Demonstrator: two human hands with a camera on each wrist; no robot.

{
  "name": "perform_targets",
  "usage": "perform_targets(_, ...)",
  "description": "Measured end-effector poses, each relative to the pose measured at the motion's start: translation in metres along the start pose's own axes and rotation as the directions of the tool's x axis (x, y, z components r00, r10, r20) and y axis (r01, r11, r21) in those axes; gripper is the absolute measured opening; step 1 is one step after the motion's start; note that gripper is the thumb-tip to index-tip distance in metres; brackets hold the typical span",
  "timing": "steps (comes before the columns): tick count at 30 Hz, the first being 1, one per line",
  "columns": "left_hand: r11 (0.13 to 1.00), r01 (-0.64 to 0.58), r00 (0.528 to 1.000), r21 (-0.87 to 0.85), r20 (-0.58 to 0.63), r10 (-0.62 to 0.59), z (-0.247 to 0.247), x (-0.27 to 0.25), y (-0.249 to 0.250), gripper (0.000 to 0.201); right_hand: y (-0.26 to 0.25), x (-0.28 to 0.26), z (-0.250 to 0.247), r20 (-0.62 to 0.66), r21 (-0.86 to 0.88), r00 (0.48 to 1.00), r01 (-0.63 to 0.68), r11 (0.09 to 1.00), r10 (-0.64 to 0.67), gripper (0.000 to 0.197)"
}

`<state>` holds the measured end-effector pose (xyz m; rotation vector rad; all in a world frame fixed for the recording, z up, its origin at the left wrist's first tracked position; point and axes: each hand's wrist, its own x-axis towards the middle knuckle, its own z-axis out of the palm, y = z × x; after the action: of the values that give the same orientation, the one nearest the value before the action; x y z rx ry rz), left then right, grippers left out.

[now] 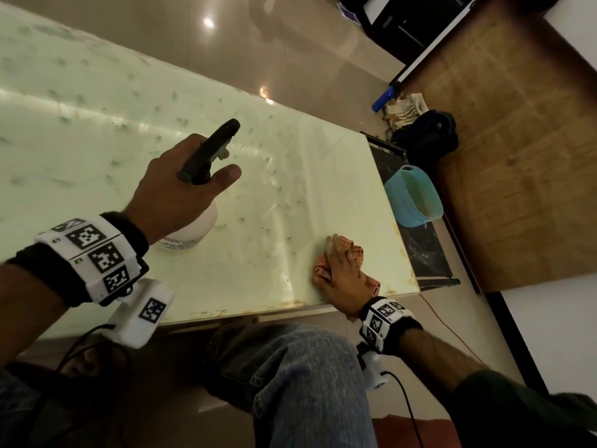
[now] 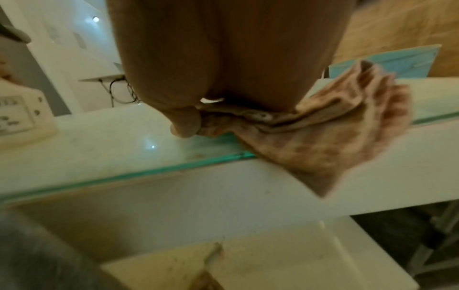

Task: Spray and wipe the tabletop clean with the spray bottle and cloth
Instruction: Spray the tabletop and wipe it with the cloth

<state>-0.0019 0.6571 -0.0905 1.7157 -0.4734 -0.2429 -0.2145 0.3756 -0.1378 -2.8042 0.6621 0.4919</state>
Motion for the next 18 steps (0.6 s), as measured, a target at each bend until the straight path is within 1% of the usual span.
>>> perform_targets(2, 1.000, -0.003, 1.000, 0.000, -0.003, 0.003, 0.000, 0.000, 0.002, 0.025, 0.013, -0.015, -0.002, -0.066, -0.042, 0.997, 0.045, 0.998, -0.048, 0.087)
perform_targets(4, 1.000, -0.002, 1.000, -0.009, -0.002, 0.002, -0.001, 0.000, 0.002, 0.024, 0.025, -0.026, -0.003, -0.114, -0.082, 0.993, 0.000, 0.997, -0.009, 0.077)
perform_targets(6, 1.000, -0.004, 1.000, -0.025, 0.005, 0.004, -0.001, -0.001, 0.002, 0.025, 0.031, -0.029, -0.002, -0.117, -0.058, 0.992, -0.058, 0.997, 0.050, 0.071)
perform_targets(9, 1.000, -0.009, 1.000, -0.012, 0.005, 0.009, -0.001, 0.000, 0.001, 0.025, 0.021, -0.012, -0.006, -0.090, -0.015, 0.980, -0.180, 0.983, 0.178, 0.060)
perform_targets(11, 1.000, -0.005, 1.000, -0.001, 0.005, 0.005, -0.001, -0.001, 0.001, 0.025, 0.012, 0.001, -0.009, -0.070, -0.035, 0.963, -0.262, 0.964, 0.260, 0.060)
perform_targets(12, 1.000, -0.003, 1.000, 0.001, 0.006, 0.003, -0.001, -0.001, 0.002, 0.026, 0.009, 0.004, -0.012, -0.058, -0.057, 0.960, -0.277, 0.959, 0.273, 0.063)
perform_targets(15, 1.000, 0.000, 1.000, 0.009, 0.007, 0.000, -0.001, -0.001, 0.003, 0.025, 0.001, -0.002, -0.023, -0.007, -0.114, 0.975, -0.220, 0.969, 0.221, 0.072)
perform_targets(17, 1.000, -0.001, 1.000, 0.022, 0.015, 0.001, 0.001, -0.001, 0.003, 0.026, -0.010, -0.012, -0.029, 0.007, -0.110, 0.991, -0.131, 0.985, 0.133, 0.069)
perform_targets(18, 1.000, -0.003, 1.000, 0.028, 0.016, 0.003, 0.001, -0.001, 0.004, 0.026, -0.016, -0.016, -0.029, 0.013, -0.088, 0.998, -0.065, 0.994, 0.066, 0.068)
